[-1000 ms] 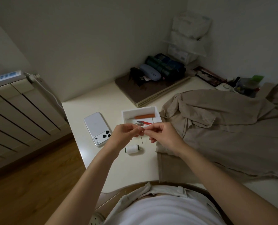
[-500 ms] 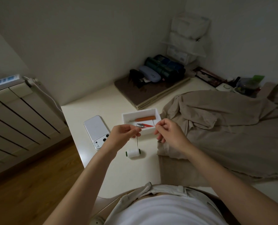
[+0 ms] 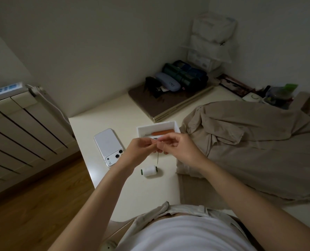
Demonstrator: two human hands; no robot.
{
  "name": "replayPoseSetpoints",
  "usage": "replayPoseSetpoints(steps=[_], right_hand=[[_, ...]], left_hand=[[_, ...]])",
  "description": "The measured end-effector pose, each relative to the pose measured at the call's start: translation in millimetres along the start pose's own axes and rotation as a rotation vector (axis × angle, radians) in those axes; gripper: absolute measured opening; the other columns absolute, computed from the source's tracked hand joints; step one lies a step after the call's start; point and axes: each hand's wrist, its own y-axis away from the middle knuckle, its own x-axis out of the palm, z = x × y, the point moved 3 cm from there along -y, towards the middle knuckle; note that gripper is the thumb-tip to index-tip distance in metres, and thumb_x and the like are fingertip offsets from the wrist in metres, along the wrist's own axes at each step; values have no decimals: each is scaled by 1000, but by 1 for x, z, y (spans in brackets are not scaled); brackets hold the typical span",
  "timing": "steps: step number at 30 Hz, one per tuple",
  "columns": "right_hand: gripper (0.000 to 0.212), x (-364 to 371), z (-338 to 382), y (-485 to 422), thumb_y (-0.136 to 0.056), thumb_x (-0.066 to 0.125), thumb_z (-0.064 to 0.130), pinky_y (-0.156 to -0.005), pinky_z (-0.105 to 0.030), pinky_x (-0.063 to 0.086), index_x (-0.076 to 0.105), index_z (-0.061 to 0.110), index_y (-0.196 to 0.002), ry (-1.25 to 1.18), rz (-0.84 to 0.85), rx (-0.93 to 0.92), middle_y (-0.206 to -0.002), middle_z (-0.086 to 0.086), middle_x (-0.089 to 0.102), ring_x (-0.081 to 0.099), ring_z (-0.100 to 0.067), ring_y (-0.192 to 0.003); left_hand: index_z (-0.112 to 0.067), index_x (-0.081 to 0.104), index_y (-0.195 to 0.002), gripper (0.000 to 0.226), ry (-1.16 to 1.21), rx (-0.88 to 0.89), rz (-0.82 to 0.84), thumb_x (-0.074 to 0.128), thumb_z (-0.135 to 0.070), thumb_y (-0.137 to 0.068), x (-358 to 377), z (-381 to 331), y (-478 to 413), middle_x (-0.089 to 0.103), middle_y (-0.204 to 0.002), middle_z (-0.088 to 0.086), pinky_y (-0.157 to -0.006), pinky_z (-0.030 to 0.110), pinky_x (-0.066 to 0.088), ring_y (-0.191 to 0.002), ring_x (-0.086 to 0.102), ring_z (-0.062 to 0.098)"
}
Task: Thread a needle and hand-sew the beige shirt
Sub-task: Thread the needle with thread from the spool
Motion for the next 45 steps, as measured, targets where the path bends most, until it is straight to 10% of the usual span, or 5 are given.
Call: replayPoseSetpoints(steps=[4,45], right_hand=[[18,-7,-1,2,-81,69,3,-59,-14,52,71,1,-100,22,-56,-17,-82,-5,68,64,0,-64],[2,-16,1,11,-89,62,7,-61,-12,50,64,7,-88,7,-166,-39,-71,-5,66,63,-3,-60]], left_hand=[[-20,72,-82,16,-10,-24,17,60,-24,-92,-2,1,0,69,-74,-8,-62,3,40,-69,57,-3],[-19,72,-86,10,89,-48,-28,63,-23,-89,1,10,-5,71,-73,-8,-69,12,45,-72,61,-2]])
